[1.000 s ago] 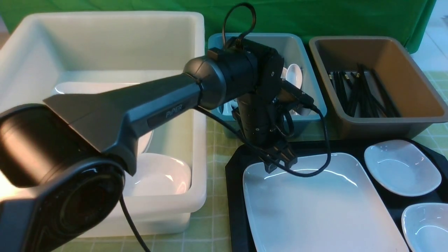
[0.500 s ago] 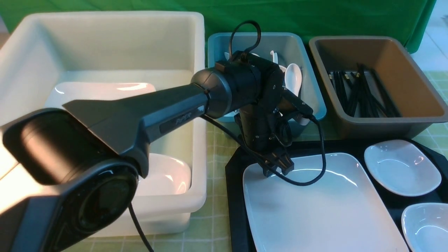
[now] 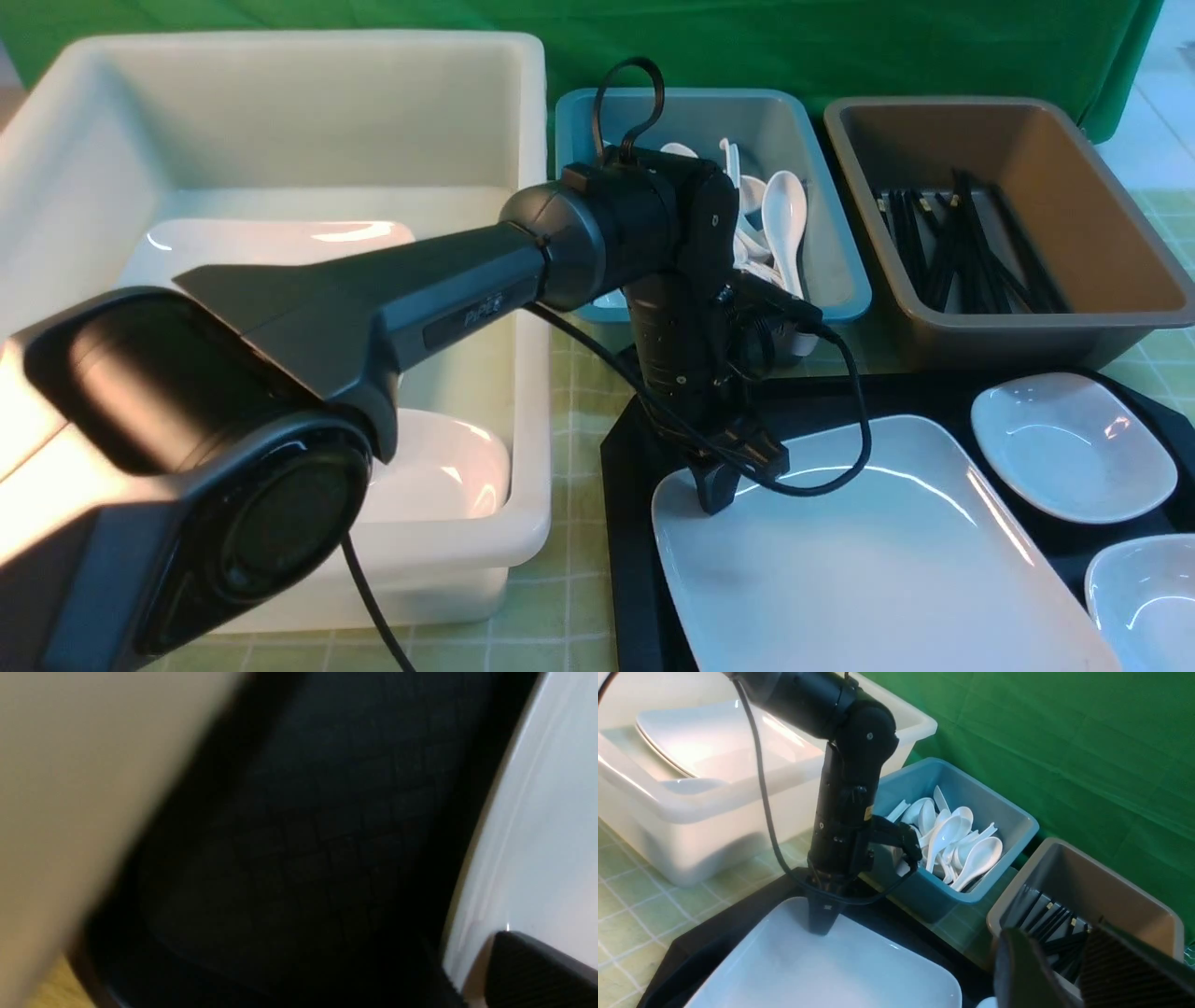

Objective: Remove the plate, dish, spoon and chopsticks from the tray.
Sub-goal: Use the left arm to grab a plate from the dinner plate, then use the left arm to put the plate into the large storage box on the left

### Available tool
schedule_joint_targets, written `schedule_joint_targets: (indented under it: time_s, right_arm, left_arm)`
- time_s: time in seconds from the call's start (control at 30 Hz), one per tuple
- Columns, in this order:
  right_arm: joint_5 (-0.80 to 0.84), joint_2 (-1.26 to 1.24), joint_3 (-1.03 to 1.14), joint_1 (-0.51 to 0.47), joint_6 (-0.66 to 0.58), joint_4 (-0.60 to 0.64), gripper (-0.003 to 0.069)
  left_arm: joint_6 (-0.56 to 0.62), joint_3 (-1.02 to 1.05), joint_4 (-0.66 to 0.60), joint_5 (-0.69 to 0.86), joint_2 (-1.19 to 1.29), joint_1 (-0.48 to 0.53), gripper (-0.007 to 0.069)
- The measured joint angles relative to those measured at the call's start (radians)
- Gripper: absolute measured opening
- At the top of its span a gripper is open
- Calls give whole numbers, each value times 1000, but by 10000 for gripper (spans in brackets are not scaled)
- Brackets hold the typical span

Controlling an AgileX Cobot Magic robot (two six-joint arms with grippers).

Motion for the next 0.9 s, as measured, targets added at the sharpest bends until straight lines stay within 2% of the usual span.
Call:
schedule_joint_targets:
  time_s: [0.3,0.53,0.9]
  right_arm:
    - [7,0,0,0,2,0,199]
    - [8,0,0,0,29,1,199]
    - [10,0,0,0,31,1,199]
  left_arm:
    - [-39,0,-24,23,-8,5,118]
    - [-113,-18,-4,37,-81,1,56]
    - [-218,-20,4,45,-187,-3,21]
